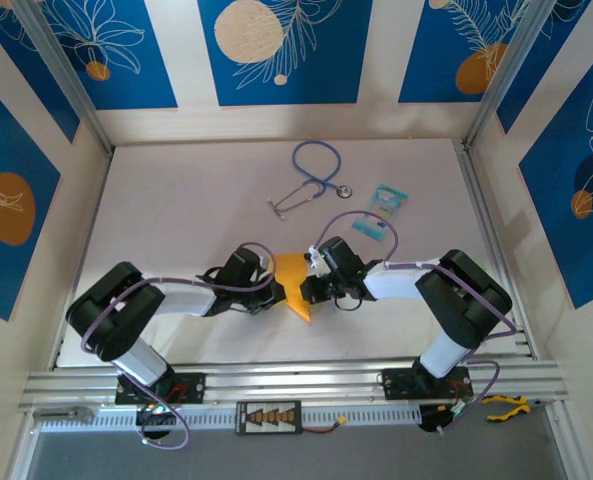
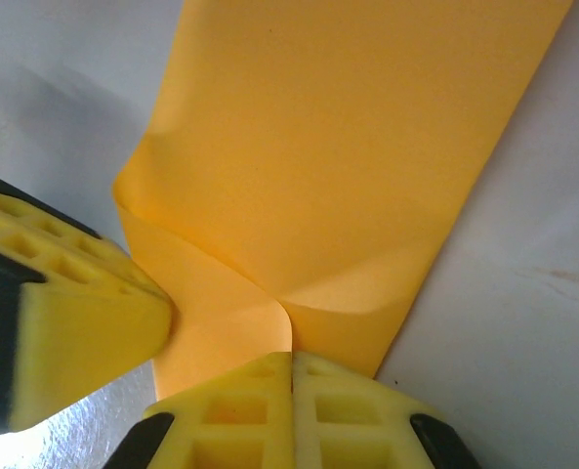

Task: Fold a paper plane with a square sheet of paper (pick it up from the middle)
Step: Third fold the triangle at the center of the table.

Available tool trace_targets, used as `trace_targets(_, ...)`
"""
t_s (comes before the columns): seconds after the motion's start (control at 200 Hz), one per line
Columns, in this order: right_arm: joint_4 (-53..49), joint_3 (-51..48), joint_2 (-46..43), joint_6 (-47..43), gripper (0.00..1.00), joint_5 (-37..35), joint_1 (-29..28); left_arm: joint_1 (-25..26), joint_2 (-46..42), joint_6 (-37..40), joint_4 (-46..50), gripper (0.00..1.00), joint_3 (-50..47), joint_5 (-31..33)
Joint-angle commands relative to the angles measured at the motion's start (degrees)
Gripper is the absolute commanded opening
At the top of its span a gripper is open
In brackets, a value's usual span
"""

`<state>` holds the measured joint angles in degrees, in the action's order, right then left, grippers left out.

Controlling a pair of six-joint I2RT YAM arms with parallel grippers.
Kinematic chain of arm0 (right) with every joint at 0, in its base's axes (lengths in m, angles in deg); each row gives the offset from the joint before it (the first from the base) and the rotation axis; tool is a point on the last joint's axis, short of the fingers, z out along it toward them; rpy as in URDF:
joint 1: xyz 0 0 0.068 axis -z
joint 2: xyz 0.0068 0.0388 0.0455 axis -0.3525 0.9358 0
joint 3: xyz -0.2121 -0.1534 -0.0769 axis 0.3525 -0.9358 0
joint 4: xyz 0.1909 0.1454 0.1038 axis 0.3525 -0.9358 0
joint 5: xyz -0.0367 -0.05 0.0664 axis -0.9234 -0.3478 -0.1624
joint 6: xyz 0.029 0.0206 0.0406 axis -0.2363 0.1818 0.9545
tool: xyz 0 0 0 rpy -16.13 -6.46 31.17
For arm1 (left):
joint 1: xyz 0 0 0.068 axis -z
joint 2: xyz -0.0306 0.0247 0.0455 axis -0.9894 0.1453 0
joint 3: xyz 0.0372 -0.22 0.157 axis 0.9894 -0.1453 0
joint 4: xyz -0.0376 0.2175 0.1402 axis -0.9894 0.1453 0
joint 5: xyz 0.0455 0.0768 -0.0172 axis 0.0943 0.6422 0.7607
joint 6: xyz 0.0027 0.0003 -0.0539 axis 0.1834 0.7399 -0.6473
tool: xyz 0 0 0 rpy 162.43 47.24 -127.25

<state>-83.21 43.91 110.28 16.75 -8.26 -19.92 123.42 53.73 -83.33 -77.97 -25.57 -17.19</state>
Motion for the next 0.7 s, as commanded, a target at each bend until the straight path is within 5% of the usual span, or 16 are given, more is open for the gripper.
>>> trace_targets(0.0, -2.5, -0.5, 0.9, 0.5, 0.00, -2.4, -0.4, 0.4, -2.5, 2.4, 2.5, 0.05, 2.4, 1.0)
trace_targets(0.525, -2.6, -0.5, 0.8, 0.7, 0.00, -2.4, -0.4, 0.4, 6.1, 1.7, -0.2, 0.00, 1.6, -0.6)
trace_targets(0.695, -6.0, 2.2, -1.9, 2.2, 0.11, 0.7, 1.3, 0.4, 6.2, 2.1, 1.5, 0.00, 0.6, 0.1)
